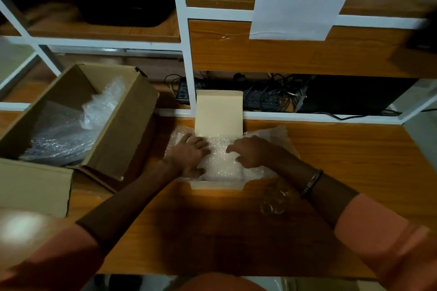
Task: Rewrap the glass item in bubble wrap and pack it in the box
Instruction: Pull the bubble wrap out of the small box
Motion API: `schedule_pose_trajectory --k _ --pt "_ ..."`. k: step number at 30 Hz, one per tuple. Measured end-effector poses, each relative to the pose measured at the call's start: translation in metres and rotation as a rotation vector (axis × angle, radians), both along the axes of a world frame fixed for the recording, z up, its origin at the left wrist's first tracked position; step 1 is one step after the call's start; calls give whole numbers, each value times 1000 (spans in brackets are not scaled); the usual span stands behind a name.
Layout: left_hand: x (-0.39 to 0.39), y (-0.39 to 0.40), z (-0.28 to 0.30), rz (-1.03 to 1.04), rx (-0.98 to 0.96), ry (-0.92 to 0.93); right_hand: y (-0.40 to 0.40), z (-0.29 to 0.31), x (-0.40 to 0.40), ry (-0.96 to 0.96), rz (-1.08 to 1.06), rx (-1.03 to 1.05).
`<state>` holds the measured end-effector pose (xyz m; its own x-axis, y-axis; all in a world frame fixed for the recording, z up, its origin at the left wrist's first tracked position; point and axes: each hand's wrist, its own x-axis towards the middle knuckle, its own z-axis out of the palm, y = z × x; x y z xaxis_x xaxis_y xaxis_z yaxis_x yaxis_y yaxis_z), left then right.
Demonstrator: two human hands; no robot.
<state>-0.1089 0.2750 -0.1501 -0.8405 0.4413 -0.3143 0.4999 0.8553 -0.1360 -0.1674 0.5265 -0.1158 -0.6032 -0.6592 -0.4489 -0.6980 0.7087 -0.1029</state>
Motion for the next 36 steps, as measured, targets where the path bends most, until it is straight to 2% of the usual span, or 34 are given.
schedule_pose_trajectory --k 3,5,9,12,17,22,27,34,36 --pt "2 5 -3 33 -22 -9 -5 -10 -2 177 142 5" --pt "5 10 -3 51 -40 -11 -12 -17 -4 221 191 49" --pt "9 16 -8 67 -41 -32 -20 -30 0 235 247 229" --pt "6 18 -13 76 -47 -19 -25 -46 6 250 249 284" --pt "9 25 -15 45 -172 11 -29 -55 11 249 233 252" --pt "7 19 2 54 -174 70 -28 -39 8 268 273 243" --pt "12 20 6 35 -329 66 -28 -47 16 316 221 296" --pt "19 26 4 68 -313 43 -28 -58 16 251 178 276" --pt "19 25 7 88 -247 48 -30 -49 14 199 174 264"
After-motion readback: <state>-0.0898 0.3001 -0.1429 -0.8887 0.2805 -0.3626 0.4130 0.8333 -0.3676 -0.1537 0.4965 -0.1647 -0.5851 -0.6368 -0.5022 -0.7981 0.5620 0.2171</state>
